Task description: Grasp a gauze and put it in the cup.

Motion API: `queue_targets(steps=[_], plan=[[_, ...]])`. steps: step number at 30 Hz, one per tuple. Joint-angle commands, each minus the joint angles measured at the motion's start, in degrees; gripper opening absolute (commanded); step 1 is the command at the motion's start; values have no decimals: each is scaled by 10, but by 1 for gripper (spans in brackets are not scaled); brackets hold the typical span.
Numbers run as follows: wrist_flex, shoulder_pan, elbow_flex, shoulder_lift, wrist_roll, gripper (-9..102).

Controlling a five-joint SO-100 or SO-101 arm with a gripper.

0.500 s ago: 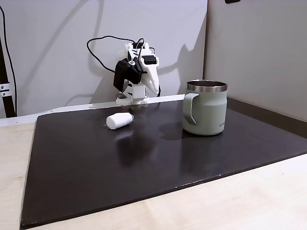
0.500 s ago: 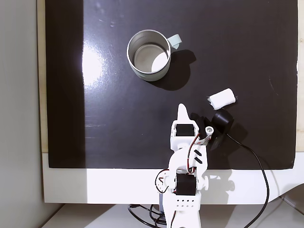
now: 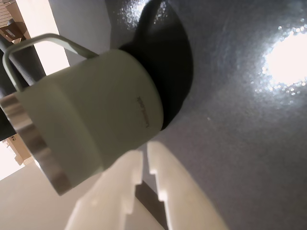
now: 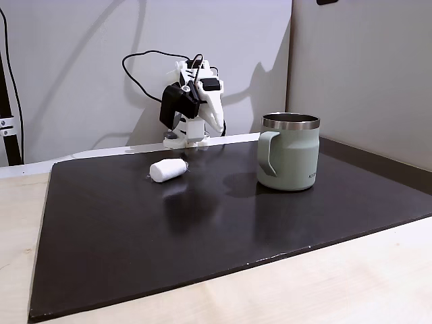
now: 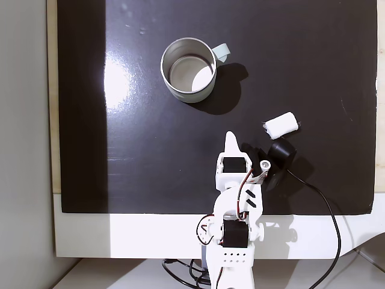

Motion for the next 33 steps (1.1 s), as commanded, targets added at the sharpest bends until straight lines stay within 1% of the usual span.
queue_targets(steps=[1, 6, 10, 15, 18, 22, 25, 28, 33], plan=[[1, -4, -10, 4, -9, 0], [18, -5, -31, 4, -54, 0], [66, -15, -98, 0, -71, 0], [105, -10, -221, -105, -73, 0], [155, -6, -309, -161, -79, 0], [234, -2, -421, -208, -115, 0], [295, 28, -514, -275, -139, 2], [344, 78, -595, -338, -171, 4], [398, 148, -675, -417, -279, 6]])
